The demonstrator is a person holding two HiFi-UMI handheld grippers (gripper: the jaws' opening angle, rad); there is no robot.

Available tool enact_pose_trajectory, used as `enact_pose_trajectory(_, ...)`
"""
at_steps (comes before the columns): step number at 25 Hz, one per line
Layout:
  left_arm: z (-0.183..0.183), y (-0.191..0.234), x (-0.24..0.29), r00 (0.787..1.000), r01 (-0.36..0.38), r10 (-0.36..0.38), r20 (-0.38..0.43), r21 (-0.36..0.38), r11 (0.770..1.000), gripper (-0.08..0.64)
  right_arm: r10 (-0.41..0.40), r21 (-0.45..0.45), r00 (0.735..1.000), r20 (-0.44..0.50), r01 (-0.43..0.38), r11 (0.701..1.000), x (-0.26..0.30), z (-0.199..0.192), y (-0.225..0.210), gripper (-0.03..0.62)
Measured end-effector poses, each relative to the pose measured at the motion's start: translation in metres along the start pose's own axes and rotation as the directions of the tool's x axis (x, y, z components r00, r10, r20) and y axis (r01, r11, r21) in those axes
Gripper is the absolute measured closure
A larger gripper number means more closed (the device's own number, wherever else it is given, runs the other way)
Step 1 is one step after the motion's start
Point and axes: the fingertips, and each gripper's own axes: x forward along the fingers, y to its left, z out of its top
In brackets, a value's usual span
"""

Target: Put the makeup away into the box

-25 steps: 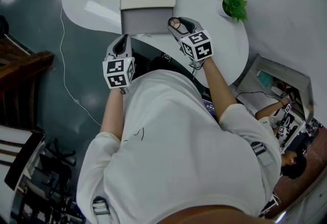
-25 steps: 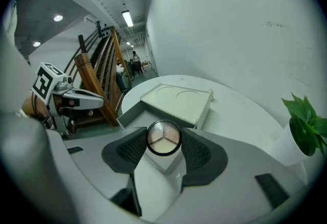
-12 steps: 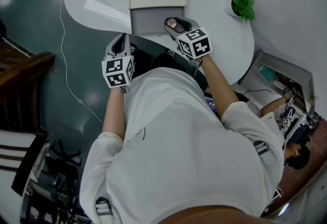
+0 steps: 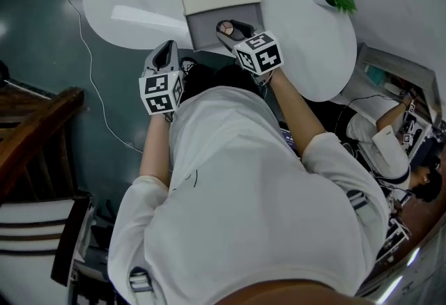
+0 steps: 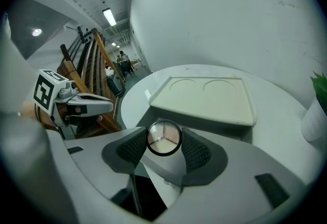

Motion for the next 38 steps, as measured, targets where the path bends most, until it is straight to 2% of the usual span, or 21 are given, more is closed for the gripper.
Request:
enact_pose_trajectory(9, 0.008, 0.021, 0.018, 0.992, 0.118, -0.114, -0.047, 0.09, 0.989, 0.535, -0.06, 0.056, 0.998, -0.005, 0.06, 0.997, 0.03, 0.008, 0.017, 0.381)
enact_pose_trajectory(17, 0.002, 0.035, 0.02, 0.983, 0.171, -0.163, -0.08, 0.104, 0.98, 0.535, -0.101, 0.042, 0.993, -0.059, 0.103, 0.994, 0.054, 0.009, 0.022, 0.382)
enact_pose_trajectory(25, -0.013, 0.042, 0.01, 0.981, 0.184, -0.178, -0.082, 0.068, 0.981, 0.535, -0.133, -0.022, 0.977, -0.167, 0.131, 0.991, 0.072, -0.006, 0.013, 0.38)
enact_pose_trajectory(38, -0.028, 0.065, -0.013, 0.994, 0.108, -0.109, -0.019, -0.055, 0.993, 0.535, -0.161, -0.112, 0.955, -0.247, 0.137, 0.984, 0.088, -0.01, 0.008, 0.38)
